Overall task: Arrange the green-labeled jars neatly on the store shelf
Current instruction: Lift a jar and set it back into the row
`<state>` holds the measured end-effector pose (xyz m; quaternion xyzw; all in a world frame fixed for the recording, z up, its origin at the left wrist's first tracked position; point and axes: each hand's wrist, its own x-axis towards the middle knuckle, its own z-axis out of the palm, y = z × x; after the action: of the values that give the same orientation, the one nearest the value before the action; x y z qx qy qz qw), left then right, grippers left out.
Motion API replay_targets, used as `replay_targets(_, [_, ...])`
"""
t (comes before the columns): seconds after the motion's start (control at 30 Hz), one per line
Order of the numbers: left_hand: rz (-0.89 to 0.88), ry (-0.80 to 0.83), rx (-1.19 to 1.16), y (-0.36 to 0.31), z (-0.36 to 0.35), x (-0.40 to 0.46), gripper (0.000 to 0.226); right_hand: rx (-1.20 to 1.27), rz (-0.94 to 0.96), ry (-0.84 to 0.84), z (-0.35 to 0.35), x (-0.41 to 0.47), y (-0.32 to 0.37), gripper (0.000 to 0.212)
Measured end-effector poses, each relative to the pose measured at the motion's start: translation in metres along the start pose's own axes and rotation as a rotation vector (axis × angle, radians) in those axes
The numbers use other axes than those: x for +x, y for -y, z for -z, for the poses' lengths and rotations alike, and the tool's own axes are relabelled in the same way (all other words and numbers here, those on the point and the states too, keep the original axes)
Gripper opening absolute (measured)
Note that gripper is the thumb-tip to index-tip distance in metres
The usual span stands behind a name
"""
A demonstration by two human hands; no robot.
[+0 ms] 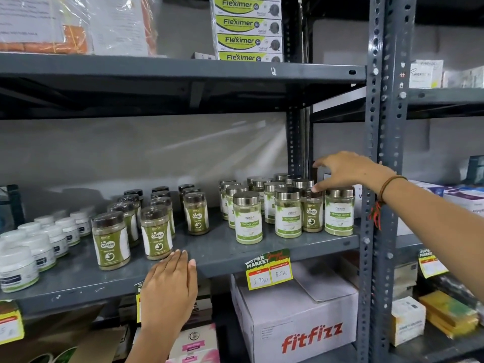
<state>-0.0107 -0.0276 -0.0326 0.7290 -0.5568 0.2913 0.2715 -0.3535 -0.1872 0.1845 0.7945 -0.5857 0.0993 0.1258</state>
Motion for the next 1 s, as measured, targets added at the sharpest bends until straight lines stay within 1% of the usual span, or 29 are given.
replay_targets(0.07, [0.004, 0.001, 0.000, 0.000, -0.001, 0.000, 0.048, 0.099, 0.060, 0.100, -0.003, 0.004, 0.004, 0.086])
replay_targets(0.13, [0.004, 0.002, -0.005, 0.000, -0.002, 0.000, 0.049, 0.079, 0.056, 0.194, -0.011, 0.010, 0.009, 0.084])
replay_targets(0.23, [0.000, 0.017, 0.002, 0.002, -0.005, 0.001, 0.052, 0.055, 0.032, 0.259, -0.023, 0.022, 0.011, 0.084])
replay_targets(0.33, [0.007, 0.015, 0.005, 0.004, -0.007, 0.001, 0.054, 0.146, 0.027, 0.297, -0.029, 0.033, 0.007, 0.079])
replay_targets(0.43, [0.008, 0.007, 0.006, 0.004, -0.007, 0.000, 0.054, 0.192, 0.028, 0.275, -0.029, 0.034, 0.004, 0.075])
replay_targets(0.5, [0.007, 0.006, 0.010, 0.004, -0.007, 0.000, 0.054, 0.239, 0.032, 0.257, -0.029, 0.036, 0.000, 0.068])
replay_targets(0.57, [0.007, 0.008, 0.013, 0.004, -0.006, 0.000, 0.054, 0.309, 0.025, 0.211, -0.027, 0.038, -0.004, 0.060])
replay_targets(0.6, [0.007, 0.011, 0.015, 0.004, -0.006, 0.000, 0.053, 0.318, 0.028, 0.176, -0.024, 0.039, -0.004, 0.059])
replay_targets(0.73, [0.010, 0.015, 0.026, 0.003, -0.005, 0.000, 0.052, 0.254, 0.072, 0.019, 0.002, 0.033, 0.004, 0.069])
replay_targets(0.9, [0.018, 0.005, 0.030, 0.000, -0.003, -0.001, 0.050, 0.224, 0.157, -0.211, 0.039, 0.021, 0.031, 0.069])
replay_targets(1.0, [0.016, 0.000, 0.029, -0.001, -0.001, 0.000, 0.047, 0.282, 0.248, -0.317, 0.054, 0.010, 0.059, 0.067])
